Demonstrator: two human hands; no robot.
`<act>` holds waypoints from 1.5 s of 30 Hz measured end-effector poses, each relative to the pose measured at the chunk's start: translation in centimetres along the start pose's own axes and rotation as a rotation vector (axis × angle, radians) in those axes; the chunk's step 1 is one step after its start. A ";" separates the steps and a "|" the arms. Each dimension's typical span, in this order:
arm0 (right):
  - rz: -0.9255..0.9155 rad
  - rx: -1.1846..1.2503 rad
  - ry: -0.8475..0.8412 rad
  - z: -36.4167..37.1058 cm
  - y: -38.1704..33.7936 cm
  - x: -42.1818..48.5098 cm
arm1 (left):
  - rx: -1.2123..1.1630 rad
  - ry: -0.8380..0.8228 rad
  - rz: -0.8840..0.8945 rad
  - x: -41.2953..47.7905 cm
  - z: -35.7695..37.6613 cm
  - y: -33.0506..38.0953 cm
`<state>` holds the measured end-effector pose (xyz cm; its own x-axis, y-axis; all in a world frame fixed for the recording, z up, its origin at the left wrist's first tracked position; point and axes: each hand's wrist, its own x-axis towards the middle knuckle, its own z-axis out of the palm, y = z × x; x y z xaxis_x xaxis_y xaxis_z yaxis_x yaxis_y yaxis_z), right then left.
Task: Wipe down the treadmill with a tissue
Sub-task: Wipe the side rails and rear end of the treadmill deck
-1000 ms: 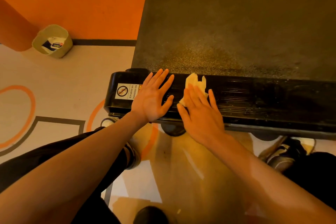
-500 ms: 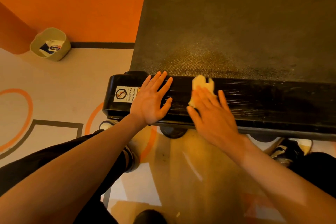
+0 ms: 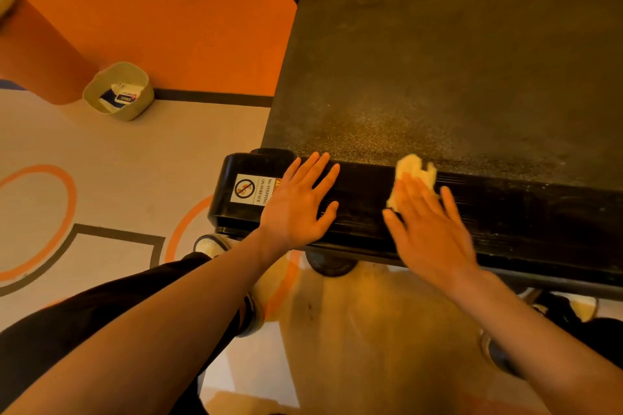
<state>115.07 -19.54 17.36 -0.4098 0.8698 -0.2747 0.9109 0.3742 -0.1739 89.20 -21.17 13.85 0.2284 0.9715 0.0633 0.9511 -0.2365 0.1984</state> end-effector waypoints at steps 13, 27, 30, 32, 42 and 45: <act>-0.044 0.053 -0.040 -0.2 -3.1 2.1 | 0.013 -0.026 -0.022 0.1 0.1 0.1; 0.153 0.157 0.003 -0.4 -3.2 3.6 | -0.001 0.001 -0.016 -0.1 -0.1 0.3; 0.045 0.112 -0.045 -0.2 -7.1 5.6 | -0.022 0.024 -0.014 -0.2 -0.1 0.3; -0.019 0.095 -0.049 -0.5 -6.2 5.3 | -0.030 0.033 -0.008 -0.2 -0.1 0.2; 0.289 0.070 -0.042 -2.0 8.3 -1.4 | -0.032 0.040 0.007 -0.2 0.0 0.1; 0.214 0.112 0.025 -1.0 3.0 0.8 | -0.033 0.038 0.006 -0.2 -0.2 0.2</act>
<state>117.50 -17.36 17.54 -0.2052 0.9338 -0.2931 0.9652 0.1434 -0.2188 89.30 -21.44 14.04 0.2260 0.9688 0.1013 0.9421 -0.2438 0.2301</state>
